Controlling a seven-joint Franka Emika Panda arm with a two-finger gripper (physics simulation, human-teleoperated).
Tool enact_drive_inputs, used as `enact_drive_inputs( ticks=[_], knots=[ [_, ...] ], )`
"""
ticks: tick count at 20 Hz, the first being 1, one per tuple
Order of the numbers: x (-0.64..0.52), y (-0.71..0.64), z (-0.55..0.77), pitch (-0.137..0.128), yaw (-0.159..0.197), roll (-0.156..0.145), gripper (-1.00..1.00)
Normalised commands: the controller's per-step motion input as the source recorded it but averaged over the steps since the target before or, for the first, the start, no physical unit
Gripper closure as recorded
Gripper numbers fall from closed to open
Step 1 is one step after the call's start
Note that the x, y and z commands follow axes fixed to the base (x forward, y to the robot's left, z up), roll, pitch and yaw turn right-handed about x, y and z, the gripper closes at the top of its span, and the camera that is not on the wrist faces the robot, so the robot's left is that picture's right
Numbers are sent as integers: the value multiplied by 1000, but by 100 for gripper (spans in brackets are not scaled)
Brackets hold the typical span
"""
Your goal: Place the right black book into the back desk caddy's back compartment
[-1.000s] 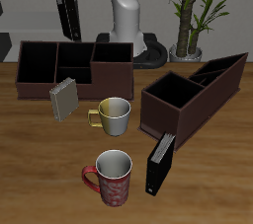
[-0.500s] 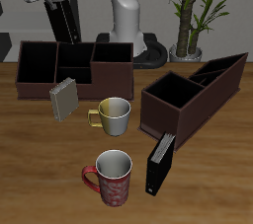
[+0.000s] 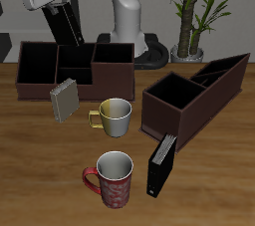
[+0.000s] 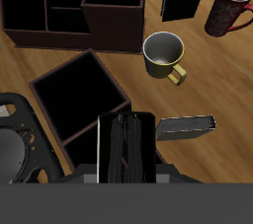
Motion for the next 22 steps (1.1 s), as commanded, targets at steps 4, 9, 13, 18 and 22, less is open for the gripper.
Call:
enact_drive_inputs(
  ticks=[4,9,13,18,22],
  knots=[
    [-181,140,-132,28,140,-31,100],
    [-223,130,-167,18,166,33,100],
    [-6,5,-104,-6,201,22,100],
    [34,-89,-102,25,148,12,100],
    [-49,-126,-85,23,157,-1,100]
  ],
)
